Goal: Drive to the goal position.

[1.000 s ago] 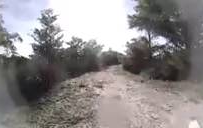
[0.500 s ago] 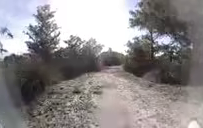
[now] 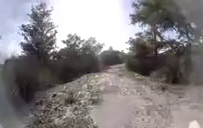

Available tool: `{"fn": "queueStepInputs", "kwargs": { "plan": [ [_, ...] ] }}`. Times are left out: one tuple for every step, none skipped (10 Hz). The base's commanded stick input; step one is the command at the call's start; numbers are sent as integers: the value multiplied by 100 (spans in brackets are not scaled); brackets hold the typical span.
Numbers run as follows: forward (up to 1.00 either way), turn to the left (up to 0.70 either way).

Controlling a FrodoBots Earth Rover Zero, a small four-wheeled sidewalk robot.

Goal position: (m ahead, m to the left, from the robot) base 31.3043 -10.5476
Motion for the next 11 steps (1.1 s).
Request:
{"fn": "queueStepInputs", "kwargs": {
  "plan": [
    [84,-18],
    [84,0],
    [84,0],
    [84,0],
    [84,0],
    [84,0],
    [84,0],
    [84,0],
    [84,0],
    [84,0],
    [84,0]
  ]
}}
